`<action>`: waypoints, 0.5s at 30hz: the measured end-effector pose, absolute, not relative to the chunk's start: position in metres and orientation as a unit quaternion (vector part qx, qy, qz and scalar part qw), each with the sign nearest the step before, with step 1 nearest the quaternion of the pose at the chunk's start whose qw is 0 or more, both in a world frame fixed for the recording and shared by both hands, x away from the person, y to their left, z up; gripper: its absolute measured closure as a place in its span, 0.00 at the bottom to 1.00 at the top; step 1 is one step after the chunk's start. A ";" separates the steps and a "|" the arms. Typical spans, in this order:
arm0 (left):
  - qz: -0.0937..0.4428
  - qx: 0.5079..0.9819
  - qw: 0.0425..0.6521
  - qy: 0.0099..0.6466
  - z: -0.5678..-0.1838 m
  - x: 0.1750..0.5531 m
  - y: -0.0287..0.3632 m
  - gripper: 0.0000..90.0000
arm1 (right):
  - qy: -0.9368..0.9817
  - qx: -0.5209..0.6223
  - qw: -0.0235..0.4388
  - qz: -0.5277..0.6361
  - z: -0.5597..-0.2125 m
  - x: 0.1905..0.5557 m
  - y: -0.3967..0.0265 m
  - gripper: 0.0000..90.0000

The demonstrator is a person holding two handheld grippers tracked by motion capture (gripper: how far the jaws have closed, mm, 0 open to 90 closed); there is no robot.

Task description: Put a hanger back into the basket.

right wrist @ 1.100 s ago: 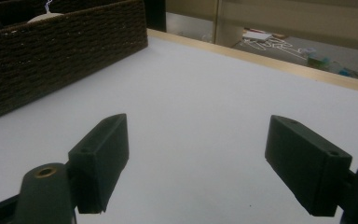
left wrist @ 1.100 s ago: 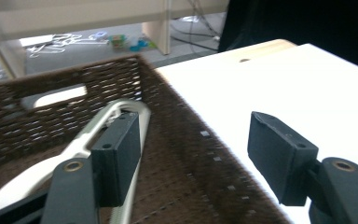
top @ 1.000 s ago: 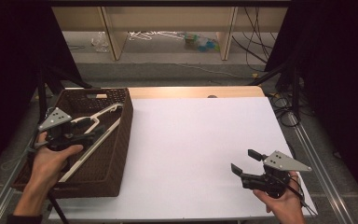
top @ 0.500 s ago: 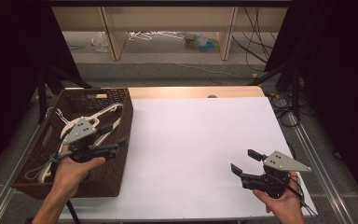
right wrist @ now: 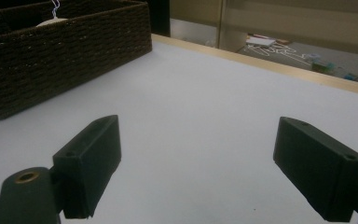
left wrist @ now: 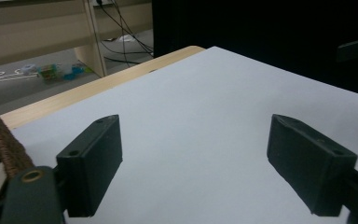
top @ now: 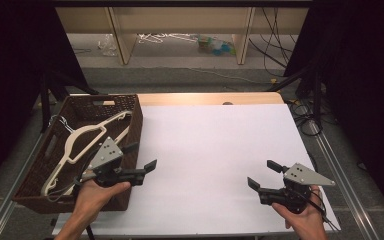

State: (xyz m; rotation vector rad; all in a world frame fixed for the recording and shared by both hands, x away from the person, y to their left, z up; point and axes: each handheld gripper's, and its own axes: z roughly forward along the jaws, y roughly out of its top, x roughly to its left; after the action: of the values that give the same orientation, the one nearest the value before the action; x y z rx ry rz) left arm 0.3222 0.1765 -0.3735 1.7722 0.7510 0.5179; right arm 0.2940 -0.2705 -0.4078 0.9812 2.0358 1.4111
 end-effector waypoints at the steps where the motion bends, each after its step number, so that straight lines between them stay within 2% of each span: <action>1: 0.220 0.746 0.544 0.314 -0.375 0.321 0.175 0.19 | 0.742 0.359 0.236 0.515 -0.408 0.294 -0.271 0.18; 15: 0.224 0.751 0.553 0.282 -0.395 0.303 0.161 0.18 | 0.739 0.352 0.237 0.524 -0.412 0.292 -0.268 0.18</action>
State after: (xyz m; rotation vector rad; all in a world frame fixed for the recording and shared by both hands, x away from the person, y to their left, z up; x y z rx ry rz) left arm 0.3033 0.1609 -0.3953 1.7760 0.6676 0.5291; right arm 0.2919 -0.2679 -0.4124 0.9657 2.0247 1.4351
